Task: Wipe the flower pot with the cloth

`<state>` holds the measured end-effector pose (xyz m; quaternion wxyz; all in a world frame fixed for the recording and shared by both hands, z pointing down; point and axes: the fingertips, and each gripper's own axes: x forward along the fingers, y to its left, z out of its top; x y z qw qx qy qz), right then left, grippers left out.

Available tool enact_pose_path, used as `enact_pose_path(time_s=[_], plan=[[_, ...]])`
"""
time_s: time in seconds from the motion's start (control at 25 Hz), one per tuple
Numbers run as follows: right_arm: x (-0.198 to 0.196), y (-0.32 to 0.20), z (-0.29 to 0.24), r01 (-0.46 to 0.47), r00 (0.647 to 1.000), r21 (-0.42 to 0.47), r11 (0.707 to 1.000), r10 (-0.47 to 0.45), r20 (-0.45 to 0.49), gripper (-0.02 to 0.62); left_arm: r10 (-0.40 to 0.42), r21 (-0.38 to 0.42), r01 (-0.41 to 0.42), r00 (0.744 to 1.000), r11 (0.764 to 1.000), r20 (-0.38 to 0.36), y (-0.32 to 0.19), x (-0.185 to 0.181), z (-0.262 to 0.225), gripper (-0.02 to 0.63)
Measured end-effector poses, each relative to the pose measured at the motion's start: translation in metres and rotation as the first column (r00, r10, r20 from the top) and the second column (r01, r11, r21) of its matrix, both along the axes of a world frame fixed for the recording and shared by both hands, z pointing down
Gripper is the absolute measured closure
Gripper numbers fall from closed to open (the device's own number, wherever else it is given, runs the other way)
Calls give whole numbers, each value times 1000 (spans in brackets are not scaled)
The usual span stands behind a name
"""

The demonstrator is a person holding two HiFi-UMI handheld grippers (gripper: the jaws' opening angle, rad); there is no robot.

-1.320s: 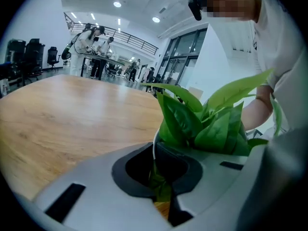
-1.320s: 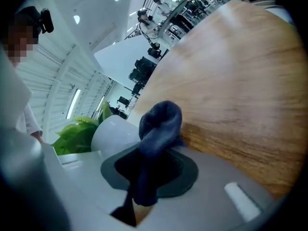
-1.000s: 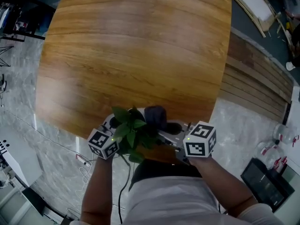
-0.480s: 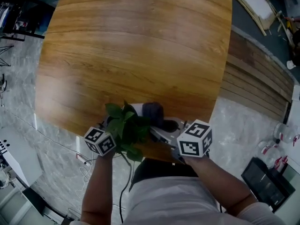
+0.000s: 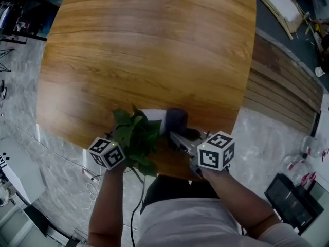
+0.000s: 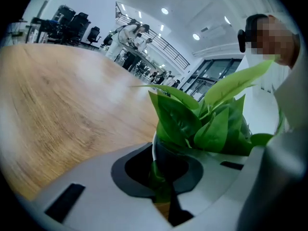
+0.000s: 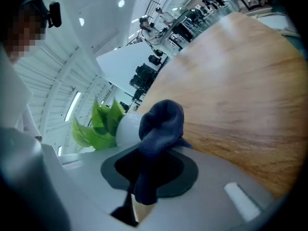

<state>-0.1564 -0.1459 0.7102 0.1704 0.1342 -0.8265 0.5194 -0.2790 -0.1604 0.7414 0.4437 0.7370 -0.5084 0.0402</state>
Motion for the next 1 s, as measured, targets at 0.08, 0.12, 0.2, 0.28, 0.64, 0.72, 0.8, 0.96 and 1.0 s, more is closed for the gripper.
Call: enact_pose_path(time_s=[0.08, 0.12, 0.2, 0.28, 0.64, 0.72, 0.8, 0.96, 1.0], plan=[[-21, 14, -30, 49, 997, 29, 998, -51, 56, 531, -14, -22, 14, 1000, 1000, -18, 6, 1, 5, 577], [-32, 22, -44, 76, 993, 40, 996, -79, 82, 531, -17, -33, 17, 1000, 999, -20, 9, 1, 5, 574], [-43, 31, -60, 105, 987, 47, 993, -110, 114, 531, -32, -52, 31, 999, 998, -25, 11, 2, 4, 572], [-38, 26, -55, 96, 989, 47, 994, -101, 109, 531, -52, -58, 50, 998, 997, -39, 8, 3, 4, 572], [23, -7, 20, -55, 998, 13, 998, 56, -41, 531, -73, -46, 71, 997, 996, -28, 3, 7, -1, 575], [24, -10, 11, -61, 997, 36, 998, 62, -40, 529, -83, -53, 82, 996, 995, -14, 0, 7, -6, 581], [28, -12, -1, -70, 997, 51, 996, 72, -41, 529, -87, -74, 88, 996, 993, 14, 0, 6, -10, 583], [49, -21, -26, -96, 993, 93, 991, 102, -61, 529, -78, -133, 90, 993, 987, 93, 0, 9, -20, 584], [54, -25, -33, -106, 992, 106, 989, 113, -62, 529, -72, -151, 89, 991, 985, 113, -2, 9, -22, 584]])
